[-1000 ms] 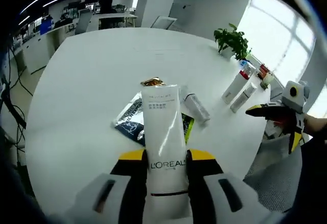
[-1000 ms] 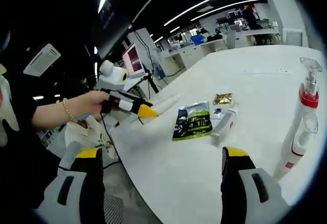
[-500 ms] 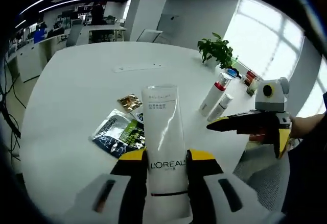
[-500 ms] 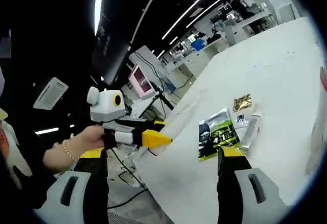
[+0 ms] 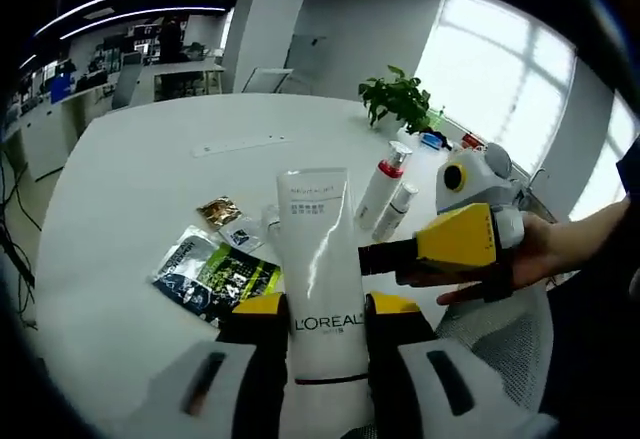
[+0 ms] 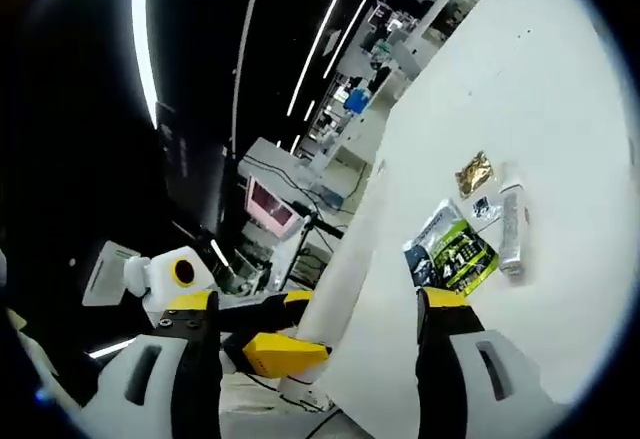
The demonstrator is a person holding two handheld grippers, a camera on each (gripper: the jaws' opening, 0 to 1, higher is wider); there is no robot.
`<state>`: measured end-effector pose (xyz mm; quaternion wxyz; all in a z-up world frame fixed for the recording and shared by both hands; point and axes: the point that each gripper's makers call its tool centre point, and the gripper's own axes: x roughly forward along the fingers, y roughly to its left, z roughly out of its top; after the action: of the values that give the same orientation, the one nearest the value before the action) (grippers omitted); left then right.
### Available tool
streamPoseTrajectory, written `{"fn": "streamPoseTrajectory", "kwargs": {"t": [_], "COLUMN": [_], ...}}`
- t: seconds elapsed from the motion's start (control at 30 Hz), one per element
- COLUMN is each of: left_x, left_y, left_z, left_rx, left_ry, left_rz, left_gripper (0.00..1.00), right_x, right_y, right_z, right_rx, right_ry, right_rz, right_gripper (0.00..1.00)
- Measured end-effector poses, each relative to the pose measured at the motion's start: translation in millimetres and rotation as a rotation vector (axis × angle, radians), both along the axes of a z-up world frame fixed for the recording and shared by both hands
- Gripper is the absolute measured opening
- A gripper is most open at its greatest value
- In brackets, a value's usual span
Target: Arrange the skincare products in the storage area until every visible bottle or jar stands upright without overlapping.
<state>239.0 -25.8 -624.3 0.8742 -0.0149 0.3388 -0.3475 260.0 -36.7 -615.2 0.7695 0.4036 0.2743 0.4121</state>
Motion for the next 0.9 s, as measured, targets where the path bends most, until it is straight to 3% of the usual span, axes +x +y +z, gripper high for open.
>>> {"fn": "streamPoseTrajectory", "kwargs": {"t": [0.33, 0.63, 0.83, 0.9], "left_x": [-4.4, -6.2, -9.8, -9.6], "left_y": [-7, -7, -11, -12], "left_z": [10.8, 9.3, 12.7, 12.2], "left_rx": [0.093, 0.120, 0.122, 0.126], "left_ry": [-0.061, -0.070, -0.078, -0.084], "left_rz": [-0.001, -0.014, -0.022, -0.024], "left_gripper": [0.26, 0.26, 0.26, 0.26], "right_x": [6, -2, -3, -5], "right_y": [1, 5, 3, 2], "right_z": [3.9, 1.8, -1.8, 1.2], "right_rx": [0.014, -0.004, -0.047, -0.021], "right_ry": [0.029, 0.038, 0.025, 0.033], "right_rz": [-0.049, -0.046, -0.052, -0.059], "right_gripper": [0.53, 0.40, 0.26, 0.25]}}
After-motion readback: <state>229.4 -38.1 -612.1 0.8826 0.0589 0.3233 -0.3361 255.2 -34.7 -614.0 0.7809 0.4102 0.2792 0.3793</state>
